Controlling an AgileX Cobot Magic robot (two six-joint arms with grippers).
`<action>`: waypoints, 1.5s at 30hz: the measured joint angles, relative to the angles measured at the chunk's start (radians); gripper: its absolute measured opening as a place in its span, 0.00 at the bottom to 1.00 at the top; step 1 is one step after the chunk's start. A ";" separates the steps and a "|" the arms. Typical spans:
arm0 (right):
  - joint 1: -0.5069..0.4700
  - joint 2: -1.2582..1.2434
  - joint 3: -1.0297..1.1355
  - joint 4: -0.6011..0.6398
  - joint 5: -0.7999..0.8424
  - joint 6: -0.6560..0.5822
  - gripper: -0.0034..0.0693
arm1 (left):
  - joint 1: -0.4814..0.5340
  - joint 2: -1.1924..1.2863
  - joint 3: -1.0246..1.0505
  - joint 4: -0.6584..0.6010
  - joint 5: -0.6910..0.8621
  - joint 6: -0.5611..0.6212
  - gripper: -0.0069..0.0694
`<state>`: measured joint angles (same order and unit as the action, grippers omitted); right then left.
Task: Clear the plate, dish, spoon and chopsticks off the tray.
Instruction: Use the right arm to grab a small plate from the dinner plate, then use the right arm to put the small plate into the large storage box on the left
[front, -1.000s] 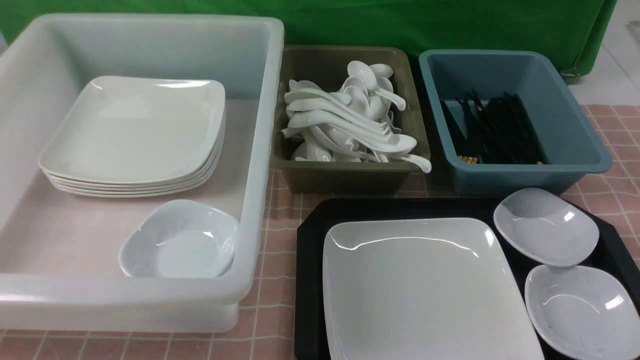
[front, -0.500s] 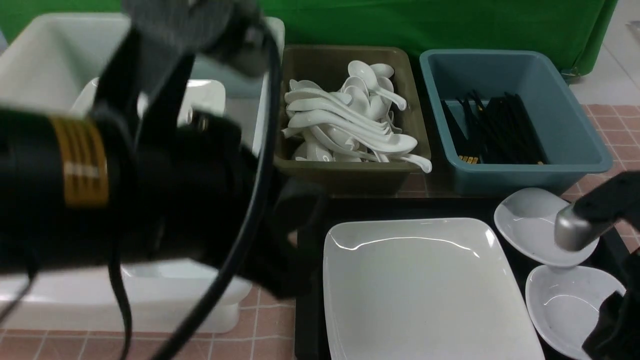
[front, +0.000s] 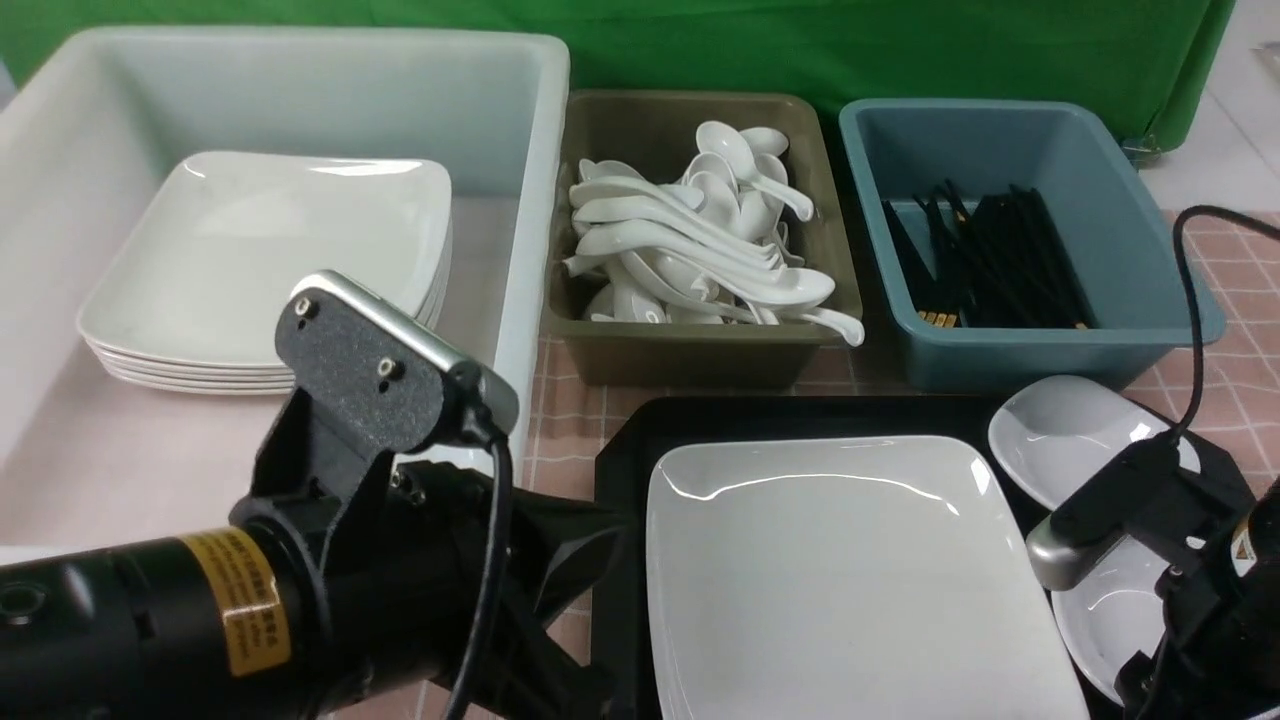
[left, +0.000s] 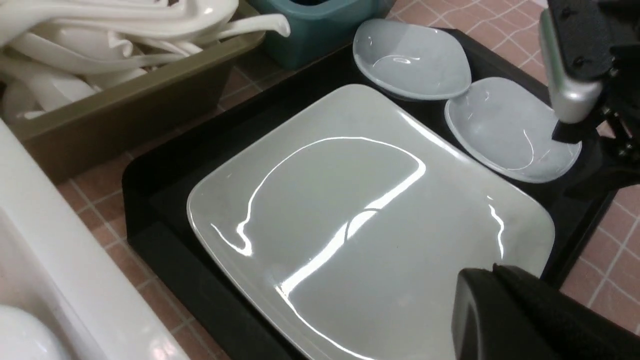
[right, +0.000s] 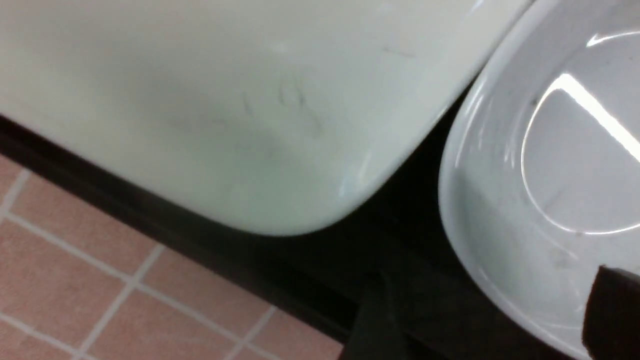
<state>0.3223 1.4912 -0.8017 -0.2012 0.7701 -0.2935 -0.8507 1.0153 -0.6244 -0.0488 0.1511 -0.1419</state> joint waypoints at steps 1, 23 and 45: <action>0.000 0.007 0.000 -0.002 -0.005 0.000 0.82 | 0.000 0.001 0.000 0.000 -0.005 0.000 0.09; 0.001 0.126 -0.053 -0.031 -0.027 0.031 0.37 | 0.000 0.003 0.001 0.000 -0.041 0.000 0.09; 0.138 -0.216 -0.615 0.390 0.257 -0.038 0.15 | 0.321 0.003 -0.331 0.027 0.285 0.005 0.09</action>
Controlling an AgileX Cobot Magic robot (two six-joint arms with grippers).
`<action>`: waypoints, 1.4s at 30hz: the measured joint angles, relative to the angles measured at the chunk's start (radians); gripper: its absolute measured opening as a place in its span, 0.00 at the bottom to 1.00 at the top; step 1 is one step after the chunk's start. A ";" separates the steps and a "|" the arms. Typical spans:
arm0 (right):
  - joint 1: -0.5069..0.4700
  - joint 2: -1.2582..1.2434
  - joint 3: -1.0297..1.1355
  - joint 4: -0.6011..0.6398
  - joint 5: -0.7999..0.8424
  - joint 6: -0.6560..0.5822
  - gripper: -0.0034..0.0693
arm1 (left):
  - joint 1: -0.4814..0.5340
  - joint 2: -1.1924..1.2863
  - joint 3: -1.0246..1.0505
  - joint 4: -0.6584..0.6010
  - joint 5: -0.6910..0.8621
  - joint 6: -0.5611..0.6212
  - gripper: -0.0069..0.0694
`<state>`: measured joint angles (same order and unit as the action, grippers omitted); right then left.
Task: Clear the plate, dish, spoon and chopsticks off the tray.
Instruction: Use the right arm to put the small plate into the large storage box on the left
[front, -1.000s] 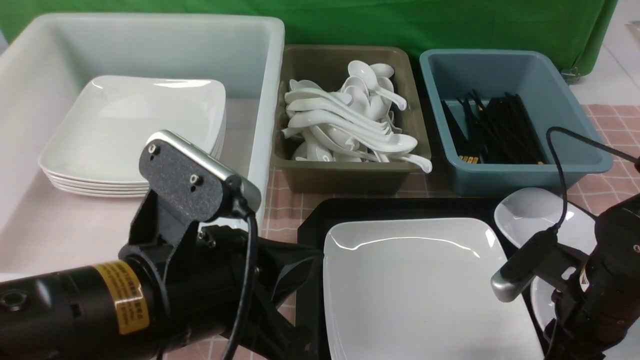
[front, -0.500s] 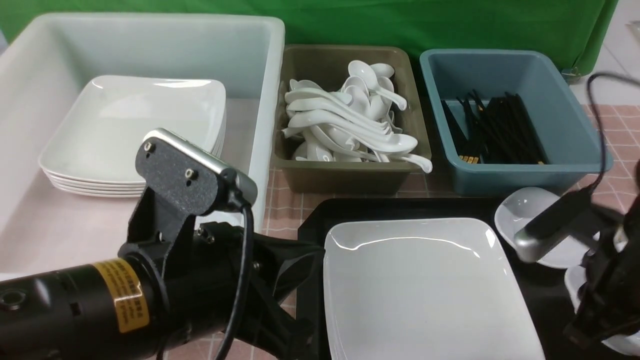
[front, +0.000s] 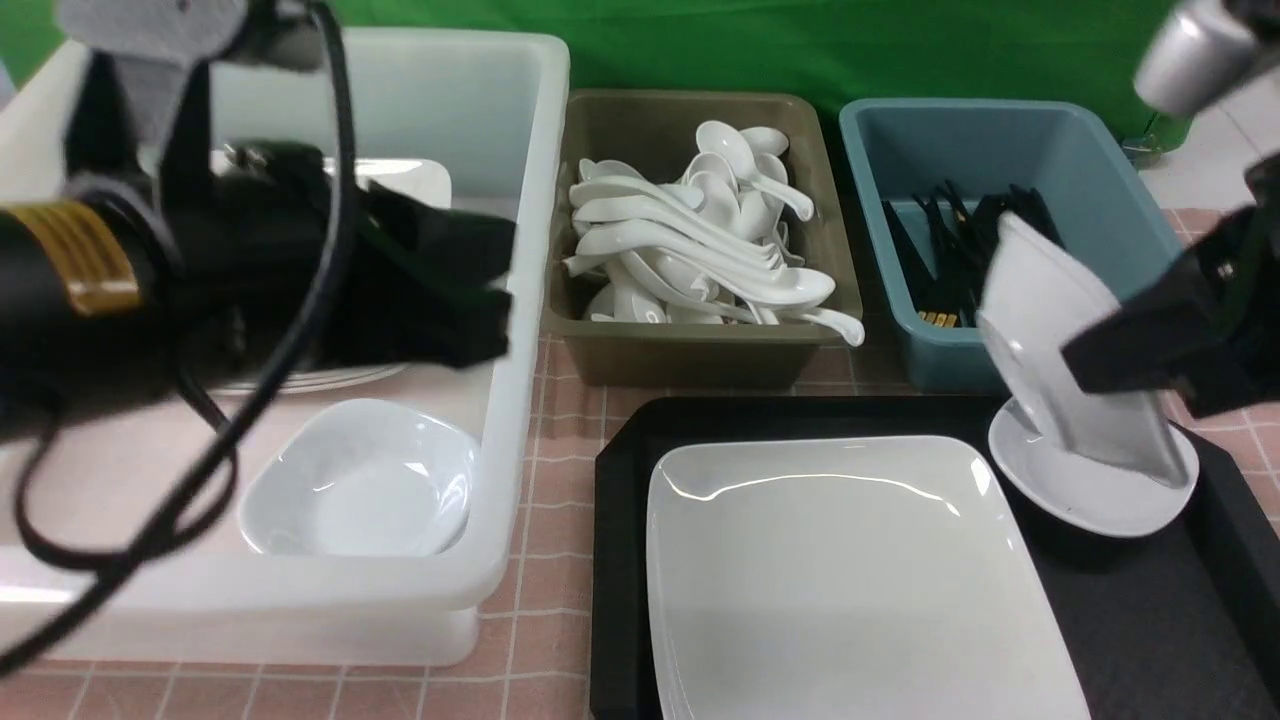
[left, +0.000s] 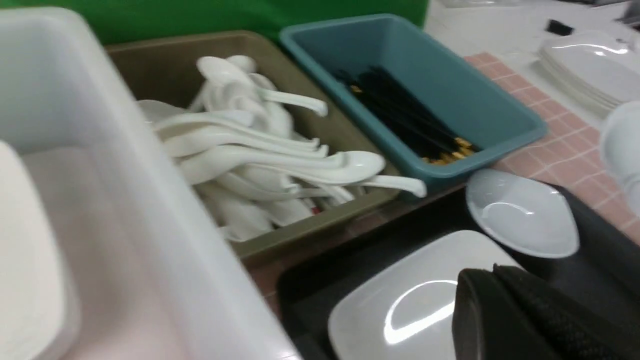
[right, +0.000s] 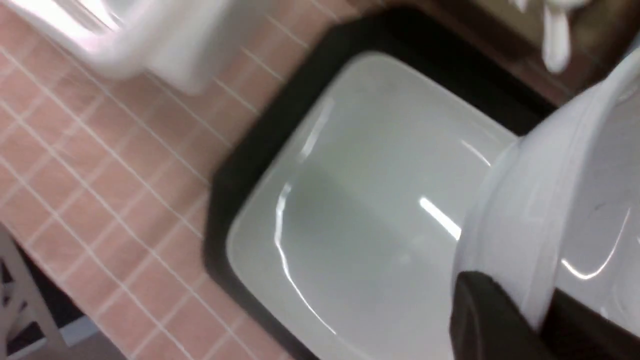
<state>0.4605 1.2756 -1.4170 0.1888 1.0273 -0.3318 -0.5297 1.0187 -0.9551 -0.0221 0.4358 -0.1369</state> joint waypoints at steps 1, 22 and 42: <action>0.037 0.017 -0.028 0.006 -0.010 -0.002 0.15 | 0.039 0.000 -0.038 0.004 0.065 0.006 0.09; 0.474 0.753 -0.567 -0.022 -0.300 -0.060 0.15 | 0.551 -0.126 -0.129 -0.040 0.699 0.040 0.09; 0.495 0.871 -0.594 -0.037 -0.262 0.042 0.80 | 0.554 -0.141 0.003 -0.184 0.656 0.164 0.09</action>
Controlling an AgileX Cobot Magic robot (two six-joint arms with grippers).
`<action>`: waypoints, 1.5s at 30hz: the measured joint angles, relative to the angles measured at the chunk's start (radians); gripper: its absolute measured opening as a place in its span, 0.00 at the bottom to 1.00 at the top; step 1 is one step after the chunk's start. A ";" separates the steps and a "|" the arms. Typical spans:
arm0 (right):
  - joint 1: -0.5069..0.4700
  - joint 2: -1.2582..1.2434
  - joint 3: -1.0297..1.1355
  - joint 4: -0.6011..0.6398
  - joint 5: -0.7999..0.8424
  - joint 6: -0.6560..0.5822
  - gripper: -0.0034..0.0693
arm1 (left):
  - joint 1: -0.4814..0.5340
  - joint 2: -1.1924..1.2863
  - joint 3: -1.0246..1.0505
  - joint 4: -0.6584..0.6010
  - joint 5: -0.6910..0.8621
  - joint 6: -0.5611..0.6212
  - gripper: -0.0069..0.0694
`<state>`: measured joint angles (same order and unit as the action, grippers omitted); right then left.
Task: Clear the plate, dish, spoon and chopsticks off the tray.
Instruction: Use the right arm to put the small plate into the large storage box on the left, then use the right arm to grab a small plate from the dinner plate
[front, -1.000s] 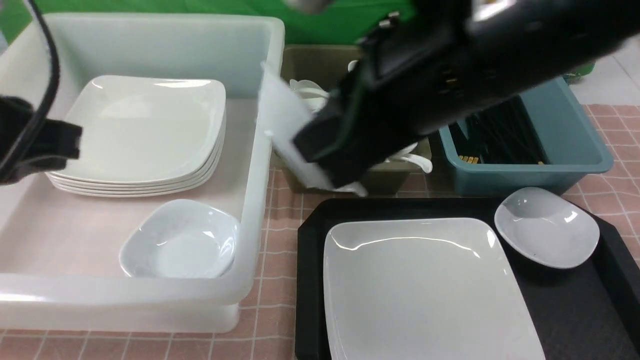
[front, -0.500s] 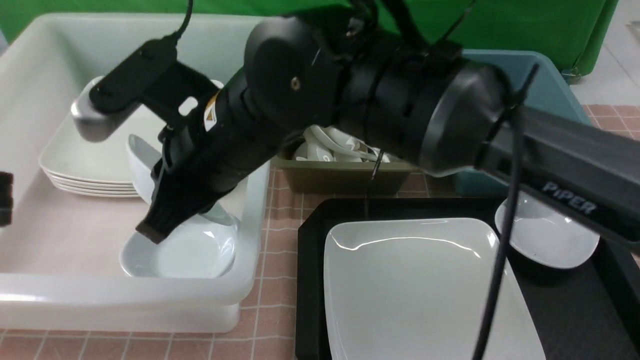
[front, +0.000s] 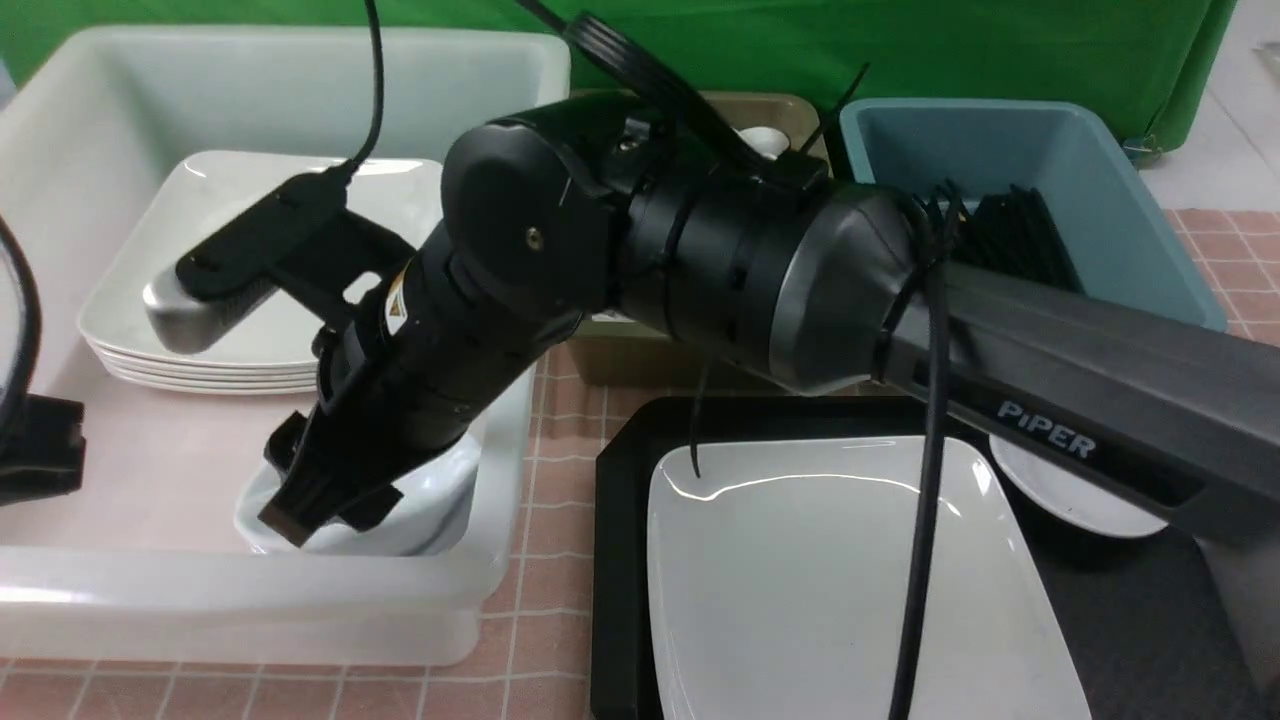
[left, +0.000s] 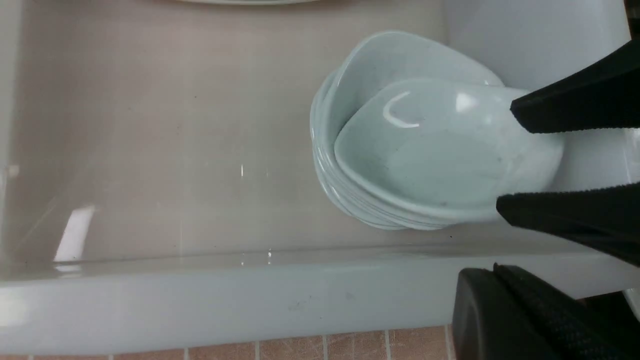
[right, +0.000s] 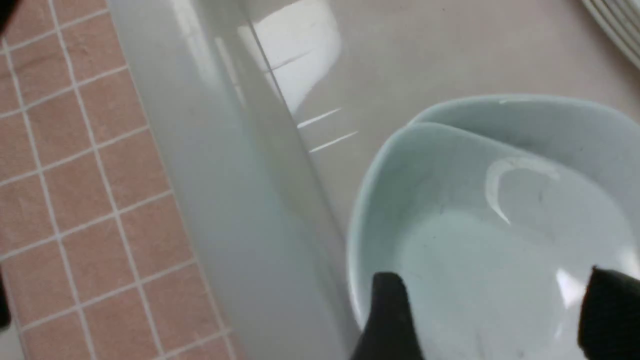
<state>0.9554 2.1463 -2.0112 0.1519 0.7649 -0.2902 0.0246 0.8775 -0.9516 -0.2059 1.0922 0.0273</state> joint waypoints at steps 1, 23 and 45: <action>0.000 -0.014 -0.001 -0.002 0.019 0.008 0.82 | 0.000 0.000 0.000 -0.018 -0.001 0.006 0.09; -0.414 -0.562 0.427 -0.413 0.365 0.261 0.30 | -0.317 0.105 0.001 -0.398 -0.165 0.302 0.09; -0.663 -0.393 0.912 -0.569 -0.085 0.194 0.85 | -0.772 0.667 -0.213 -0.085 -0.521 0.232 0.09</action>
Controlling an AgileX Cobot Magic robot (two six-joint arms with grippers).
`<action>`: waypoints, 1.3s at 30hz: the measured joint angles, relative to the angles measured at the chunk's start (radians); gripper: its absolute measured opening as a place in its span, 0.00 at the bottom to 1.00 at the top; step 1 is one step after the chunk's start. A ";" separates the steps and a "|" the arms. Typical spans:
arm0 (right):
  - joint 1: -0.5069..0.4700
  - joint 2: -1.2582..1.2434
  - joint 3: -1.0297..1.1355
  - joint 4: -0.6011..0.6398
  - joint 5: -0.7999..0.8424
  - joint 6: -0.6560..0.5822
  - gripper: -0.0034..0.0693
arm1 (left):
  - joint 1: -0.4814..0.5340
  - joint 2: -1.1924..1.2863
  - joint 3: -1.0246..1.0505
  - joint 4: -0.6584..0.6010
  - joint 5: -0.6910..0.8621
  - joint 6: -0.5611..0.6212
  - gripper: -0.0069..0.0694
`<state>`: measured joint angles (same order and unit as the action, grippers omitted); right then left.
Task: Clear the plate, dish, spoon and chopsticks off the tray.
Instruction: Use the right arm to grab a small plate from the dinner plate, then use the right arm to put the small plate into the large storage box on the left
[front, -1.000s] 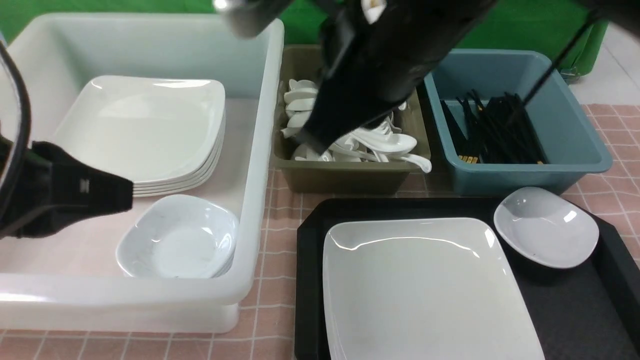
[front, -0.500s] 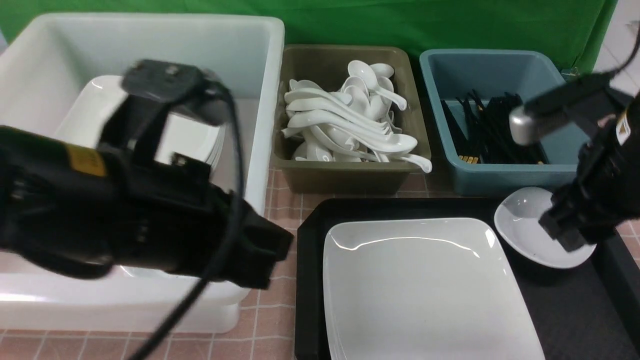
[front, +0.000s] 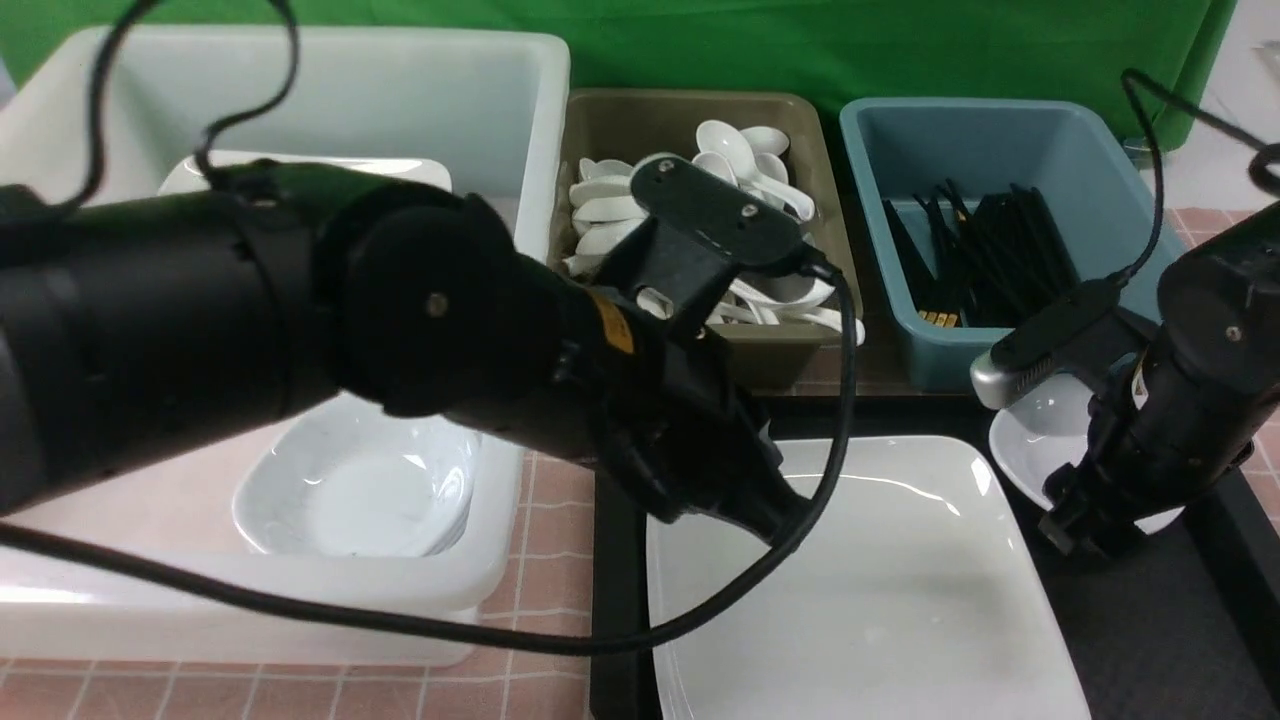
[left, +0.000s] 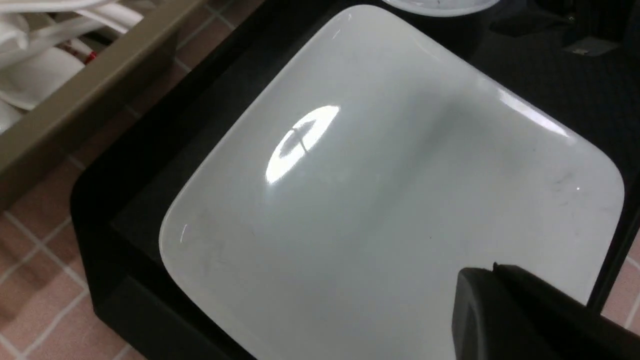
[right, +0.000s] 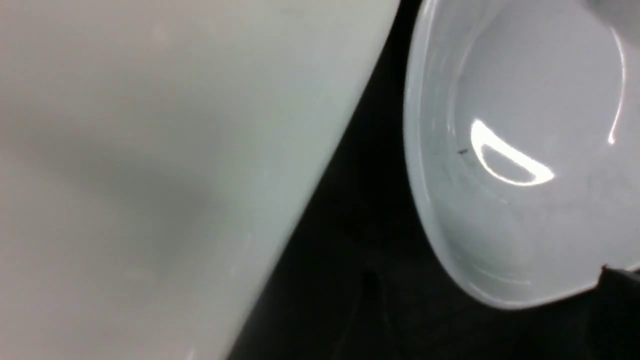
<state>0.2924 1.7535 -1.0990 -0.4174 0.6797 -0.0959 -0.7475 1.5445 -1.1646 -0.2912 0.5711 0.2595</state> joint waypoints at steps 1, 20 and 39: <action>0.000 0.021 0.000 -0.012 -0.012 0.006 0.85 | -0.001 0.014 -0.008 0.001 -0.002 0.000 0.09; 0.003 0.112 -0.011 -0.038 -0.104 0.001 0.29 | -0.002 0.033 -0.016 0.005 -0.021 0.007 0.09; 0.158 -0.340 -0.165 0.308 0.129 -0.105 0.15 | 0.013 -0.015 -0.038 0.166 0.055 -0.130 0.09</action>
<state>0.4505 1.4131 -1.2638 -0.1097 0.8082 -0.2013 -0.7342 1.5291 -1.2030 -0.1248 0.6265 0.1300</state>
